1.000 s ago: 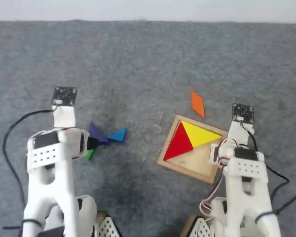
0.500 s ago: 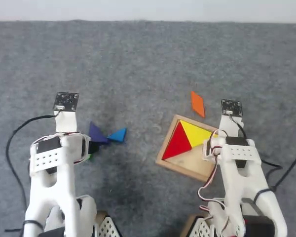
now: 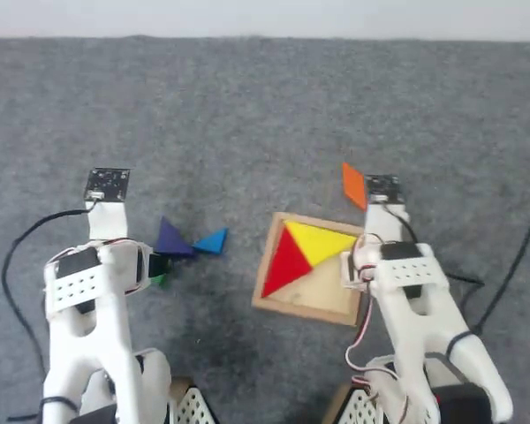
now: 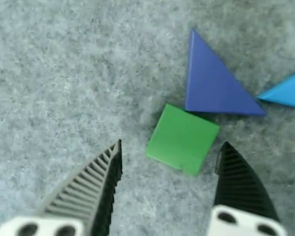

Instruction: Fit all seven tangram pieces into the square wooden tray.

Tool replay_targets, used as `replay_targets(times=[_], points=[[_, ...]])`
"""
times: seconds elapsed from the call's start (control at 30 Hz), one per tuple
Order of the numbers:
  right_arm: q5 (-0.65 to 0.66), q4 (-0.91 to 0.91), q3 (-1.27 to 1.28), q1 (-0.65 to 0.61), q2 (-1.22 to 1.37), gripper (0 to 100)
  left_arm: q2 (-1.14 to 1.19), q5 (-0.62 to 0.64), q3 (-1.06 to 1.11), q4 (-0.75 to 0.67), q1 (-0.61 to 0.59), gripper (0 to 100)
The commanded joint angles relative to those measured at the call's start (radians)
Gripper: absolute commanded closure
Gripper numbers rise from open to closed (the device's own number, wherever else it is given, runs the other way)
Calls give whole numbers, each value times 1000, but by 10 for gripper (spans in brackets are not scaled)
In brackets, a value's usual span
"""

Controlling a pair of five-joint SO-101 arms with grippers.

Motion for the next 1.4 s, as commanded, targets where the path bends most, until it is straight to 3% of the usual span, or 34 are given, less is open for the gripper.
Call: replay_targets(times=[0.0, 0.23, 0.5, 0.73, 0.97, 1.03, 1.2, 1.37], points=[[-18, -13, -97, -91, 15, 992, -29, -11, -10, -15, -3, 703], [-38, -13, -215, -166, 38, 992, -29, -9, -10, -15, -3, 703], [-149, -5, -411, -209, 343, 992, -29, -8, -10, -17, -3, 703], [-164, -4, -540, -328, 495, 992, -29, -8, -10, -18, -3, 703], [-160, -2, -629, -326, 544, 992, -29, -8, -10, -20, -3, 703], [-158, 18, -631, -315, 545, 967, -29, -8, -10, -20, -3, 703], [-144, 143, -667, -315, 513, 749, -29, -8, -10, -20, 2, 703], [-15, 266, -721, -280, 432, 829, -29, -8, -7, -20, 2, 703]])
